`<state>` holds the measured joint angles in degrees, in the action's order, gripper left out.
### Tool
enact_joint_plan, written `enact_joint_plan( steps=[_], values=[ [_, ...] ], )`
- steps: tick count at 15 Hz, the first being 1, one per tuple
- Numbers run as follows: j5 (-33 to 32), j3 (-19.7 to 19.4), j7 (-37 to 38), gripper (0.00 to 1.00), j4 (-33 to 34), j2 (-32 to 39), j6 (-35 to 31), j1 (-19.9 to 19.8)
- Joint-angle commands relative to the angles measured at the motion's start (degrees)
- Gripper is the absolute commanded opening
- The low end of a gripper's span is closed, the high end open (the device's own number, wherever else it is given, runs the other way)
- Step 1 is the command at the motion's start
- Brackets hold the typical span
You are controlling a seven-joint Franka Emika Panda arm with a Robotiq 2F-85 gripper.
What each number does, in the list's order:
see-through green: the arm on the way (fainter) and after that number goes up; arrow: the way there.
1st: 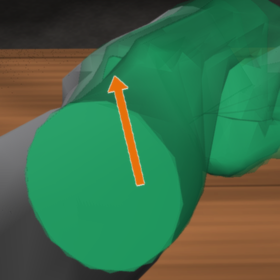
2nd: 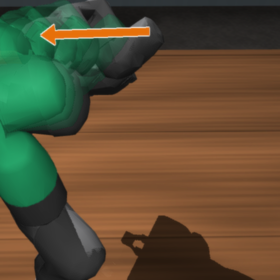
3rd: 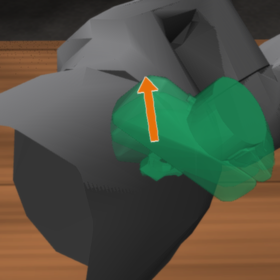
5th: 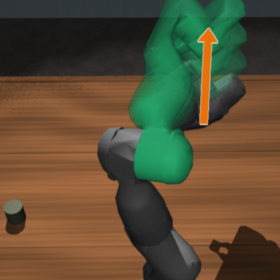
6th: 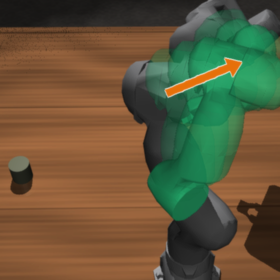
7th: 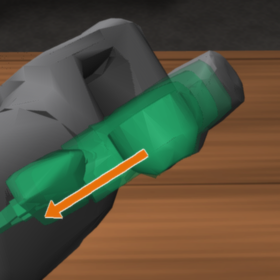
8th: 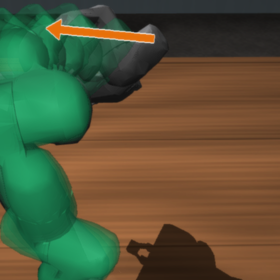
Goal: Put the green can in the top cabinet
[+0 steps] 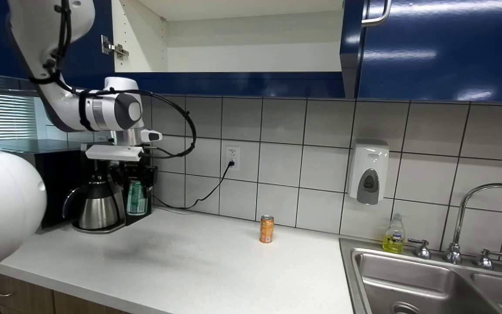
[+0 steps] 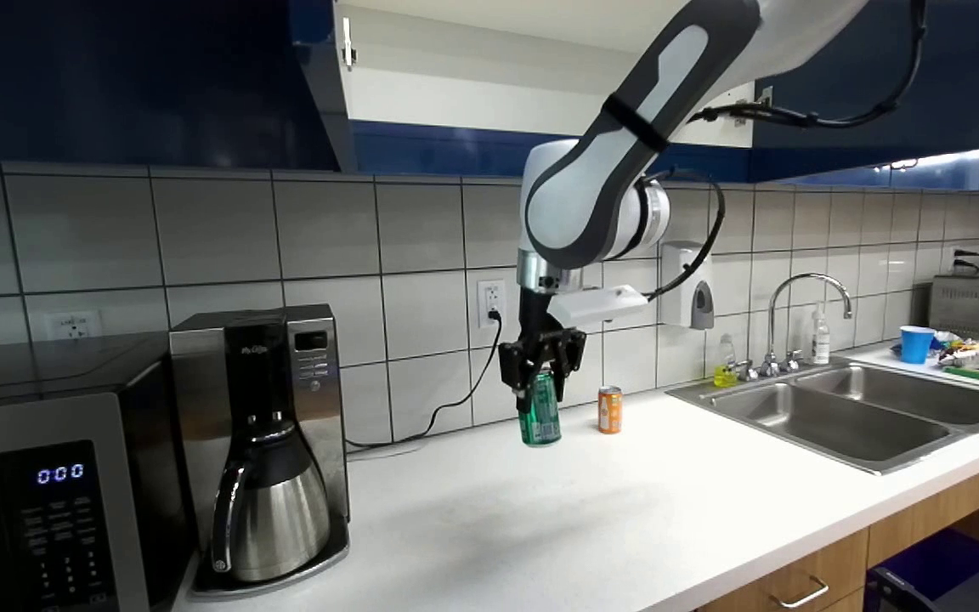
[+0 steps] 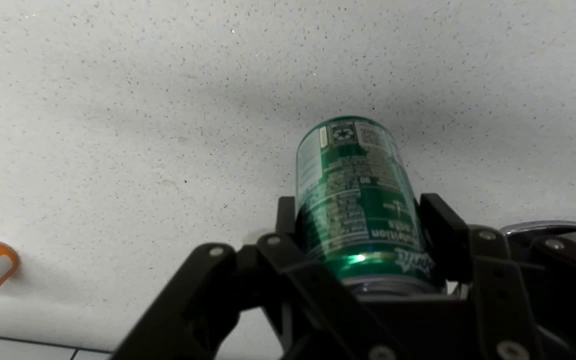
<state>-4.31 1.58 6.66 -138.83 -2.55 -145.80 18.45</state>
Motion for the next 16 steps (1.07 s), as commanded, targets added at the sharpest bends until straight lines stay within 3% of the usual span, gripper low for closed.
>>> enact_joint_plan(
  steps=[1, 9, 16],
  values=[
    [2.0, 4.0, 0.5, 0.38, -0.9, -9.6, 8.1, -3.3],
    [3.6, 6.6, 1.6, 0.38, 7.1, -19.3, 23.8, -5.4],
    [3.3, 8.2, 3.6, 0.38, 18.7, -20.1, 32.1, -6.7]
  ],
)
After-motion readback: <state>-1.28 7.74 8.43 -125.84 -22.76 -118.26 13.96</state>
